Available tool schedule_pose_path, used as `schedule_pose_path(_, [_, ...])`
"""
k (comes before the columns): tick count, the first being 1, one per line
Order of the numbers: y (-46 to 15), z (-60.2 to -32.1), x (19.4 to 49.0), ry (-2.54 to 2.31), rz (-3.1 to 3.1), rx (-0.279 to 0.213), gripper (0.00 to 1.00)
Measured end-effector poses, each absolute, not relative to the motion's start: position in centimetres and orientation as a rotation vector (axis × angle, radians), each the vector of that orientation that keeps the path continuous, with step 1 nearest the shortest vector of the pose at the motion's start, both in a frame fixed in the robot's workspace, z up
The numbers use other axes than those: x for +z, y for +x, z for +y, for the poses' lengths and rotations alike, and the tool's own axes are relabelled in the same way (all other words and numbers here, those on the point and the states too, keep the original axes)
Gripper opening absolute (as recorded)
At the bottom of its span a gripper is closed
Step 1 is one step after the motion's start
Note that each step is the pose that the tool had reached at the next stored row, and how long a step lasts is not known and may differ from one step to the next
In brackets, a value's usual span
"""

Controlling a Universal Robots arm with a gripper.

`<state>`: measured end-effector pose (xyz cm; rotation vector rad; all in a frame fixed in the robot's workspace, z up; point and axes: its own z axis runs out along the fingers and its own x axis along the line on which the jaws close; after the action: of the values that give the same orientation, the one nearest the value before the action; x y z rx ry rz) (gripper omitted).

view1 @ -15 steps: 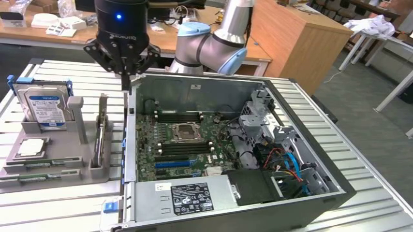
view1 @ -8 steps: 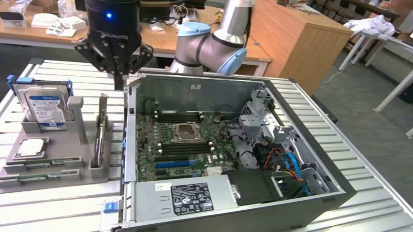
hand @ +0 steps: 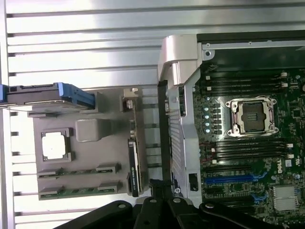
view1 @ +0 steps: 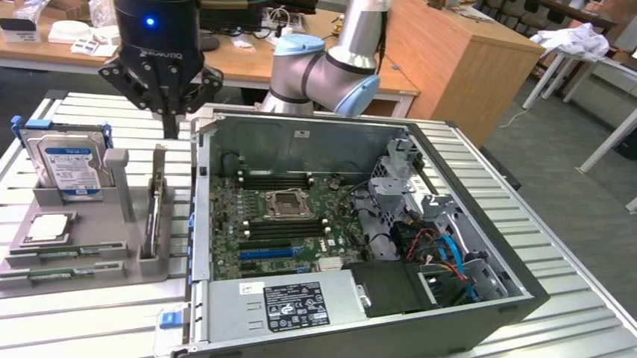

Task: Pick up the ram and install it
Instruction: 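Reach for the ram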

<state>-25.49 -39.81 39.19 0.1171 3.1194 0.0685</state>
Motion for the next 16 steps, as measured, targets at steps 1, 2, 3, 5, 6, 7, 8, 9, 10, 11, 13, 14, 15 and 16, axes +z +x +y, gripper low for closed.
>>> schedule_pose_path(1, [-25.7,-39.8,39.2,0.117,3.120,0.069,0.11])
schedule_pose_path(2, [-25.9,-39.8,39.2,0.117,3.120,0.069,0.11])
schedule_pose_path(3, [-26.1,-39.8,39.2,0.117,3.120,0.069,0.11])
schedule_pose_path(5, [-26.5,-39.8,39.2,0.117,3.120,0.069,0.11])
schedule_pose_path(6, [-26.7,-39.8,39.2,0.117,3.121,0.069,0.11])
schedule_pose_path(7, [-26.9,-39.8,39.1,0.117,3.121,0.069,0.11])
schedule_pose_path(8, [-27.1,-39.8,39.2,0.117,3.121,0.069,0.11])
schedule_pose_path(9, [-27.3,-39.7,39.1,0.117,3.121,0.069,0.11])
schedule_pose_path(10, [-27.5,-39.7,39.1,0.117,3.122,0.069,0.11])
schedule_pose_path(11, [-27.7,-39.7,39.1,0.117,3.122,0.069,0.11])
schedule_pose_path(13, [-28.1,-39.7,39.1,0.117,3.122,0.069,0.11])
schedule_pose_path(14, [-28.4,-39.7,39.1,0.117,3.122,0.068,0.11])
schedule_pose_path(15, [-28.6,-39.7,39.1,0.117,3.123,0.069,0.11])
schedule_pose_path(16, [-28.8,-39.7,39.1,0.117,3.123,0.069,0.11])
